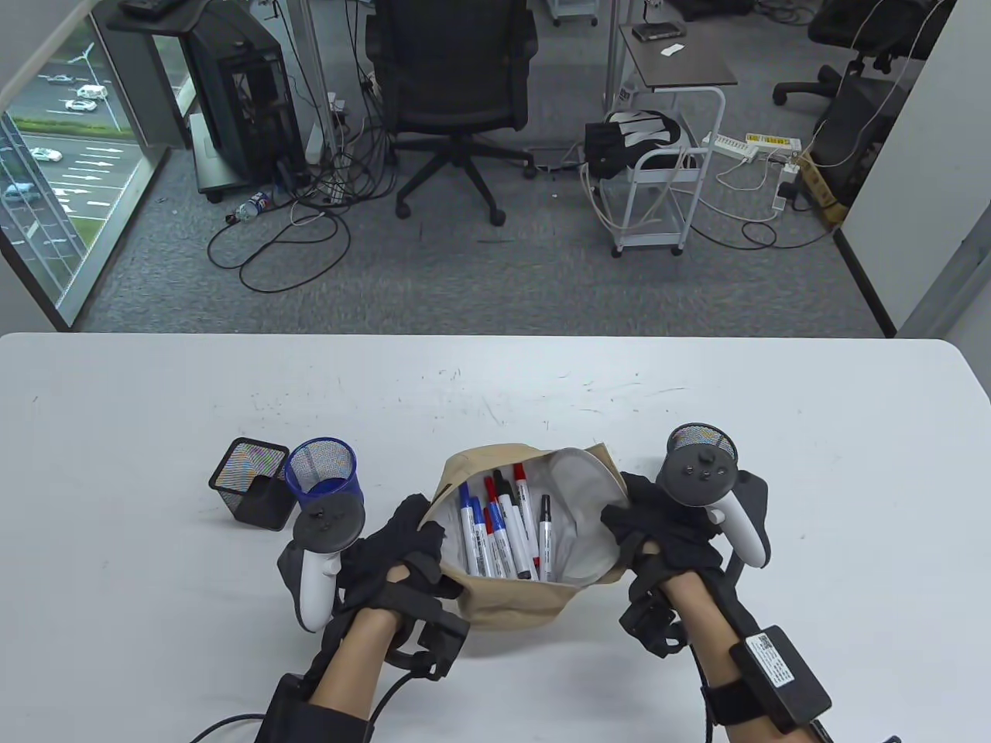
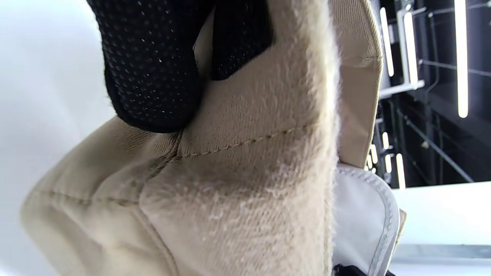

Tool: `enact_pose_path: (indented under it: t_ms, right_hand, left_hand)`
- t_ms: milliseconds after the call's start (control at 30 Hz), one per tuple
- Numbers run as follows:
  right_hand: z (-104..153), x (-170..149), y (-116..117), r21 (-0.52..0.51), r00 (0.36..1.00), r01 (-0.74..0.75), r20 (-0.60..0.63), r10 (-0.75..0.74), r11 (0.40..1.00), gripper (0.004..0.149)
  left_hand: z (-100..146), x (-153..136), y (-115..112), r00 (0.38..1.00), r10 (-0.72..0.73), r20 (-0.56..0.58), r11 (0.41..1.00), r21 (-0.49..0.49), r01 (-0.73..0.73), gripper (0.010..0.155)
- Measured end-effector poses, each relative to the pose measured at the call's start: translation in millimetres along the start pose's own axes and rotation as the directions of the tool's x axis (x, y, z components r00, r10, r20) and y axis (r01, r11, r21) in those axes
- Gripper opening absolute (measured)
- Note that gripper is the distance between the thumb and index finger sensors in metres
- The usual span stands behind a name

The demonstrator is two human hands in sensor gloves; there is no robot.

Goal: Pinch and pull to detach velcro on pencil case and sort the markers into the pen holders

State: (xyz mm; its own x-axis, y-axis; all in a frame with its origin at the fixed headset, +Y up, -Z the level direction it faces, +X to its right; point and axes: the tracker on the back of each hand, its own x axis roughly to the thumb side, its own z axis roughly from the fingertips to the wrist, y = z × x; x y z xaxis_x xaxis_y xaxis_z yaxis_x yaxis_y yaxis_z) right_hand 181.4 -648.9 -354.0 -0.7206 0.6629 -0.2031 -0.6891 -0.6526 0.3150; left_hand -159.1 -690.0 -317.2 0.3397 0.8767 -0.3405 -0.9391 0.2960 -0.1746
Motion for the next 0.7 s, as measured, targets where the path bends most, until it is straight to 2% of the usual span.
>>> enact_pose_path:
  t_ms: [167,400,467,567,700]
  right_hand:
    - [-10,-18,7,0.063,0.997,-0.041,-0.069,0.046,0.997,0.056]
    - [-31,-41,28,0.159,0.989,-0.041,-0.137,0.063,0.987,0.056]
    - [-34,-42,35,0.187,0.986,-0.066,-0.14,0.093,0.98,0.057]
    - [-32,-37,35,0.157,0.981,-0.123,-0.129,0.144,0.98,0.059]
    - [-21,-26,31,0.162,0.974,-0.18,-0.106,0.198,0.97,0.067]
  left_hand:
    - [-14,-23,-14,0.997,-0.038,-0.064,0.997,-0.067,0.033,0.067]
    - [-29,-50,-25,0.982,-0.112,-0.154,0.988,-0.123,0.093,0.067]
    - [-31,-53,-27,0.973,-0.156,-0.171,0.981,-0.145,0.132,0.067]
    - [-32,-57,-31,0.971,-0.158,-0.18,0.982,-0.132,0.136,0.068]
    - [-31,-56,-32,0.982,-0.131,-0.135,0.983,-0.146,0.111,0.07]
